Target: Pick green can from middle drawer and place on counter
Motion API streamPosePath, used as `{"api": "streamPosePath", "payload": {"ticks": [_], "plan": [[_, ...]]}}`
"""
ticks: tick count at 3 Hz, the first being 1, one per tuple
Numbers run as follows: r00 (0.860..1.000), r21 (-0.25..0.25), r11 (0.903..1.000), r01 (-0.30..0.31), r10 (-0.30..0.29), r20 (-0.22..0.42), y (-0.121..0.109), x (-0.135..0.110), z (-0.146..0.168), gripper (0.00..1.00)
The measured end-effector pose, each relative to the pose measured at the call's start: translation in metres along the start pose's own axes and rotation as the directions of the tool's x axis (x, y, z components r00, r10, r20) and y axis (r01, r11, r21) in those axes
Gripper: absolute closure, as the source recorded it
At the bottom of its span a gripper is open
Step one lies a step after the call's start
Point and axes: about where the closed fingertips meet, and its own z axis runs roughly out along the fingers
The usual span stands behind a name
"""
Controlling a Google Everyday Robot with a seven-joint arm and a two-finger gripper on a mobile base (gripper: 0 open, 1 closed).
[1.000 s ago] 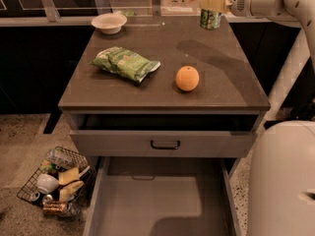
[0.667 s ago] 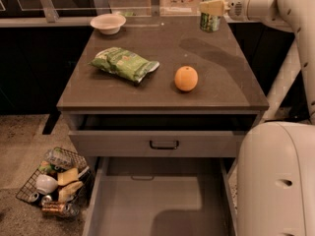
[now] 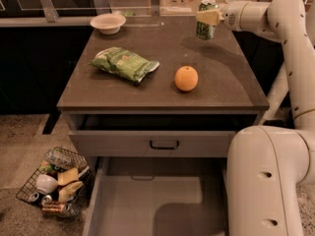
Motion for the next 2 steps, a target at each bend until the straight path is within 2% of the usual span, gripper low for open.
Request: {"api": "streamPosePath", "payload": {"ticks": [2], "plan": [[0.999, -0.017, 0.9996, -0.021, 0.020, -0.034, -0.001, 0.033, 0.019, 1.00]]}}
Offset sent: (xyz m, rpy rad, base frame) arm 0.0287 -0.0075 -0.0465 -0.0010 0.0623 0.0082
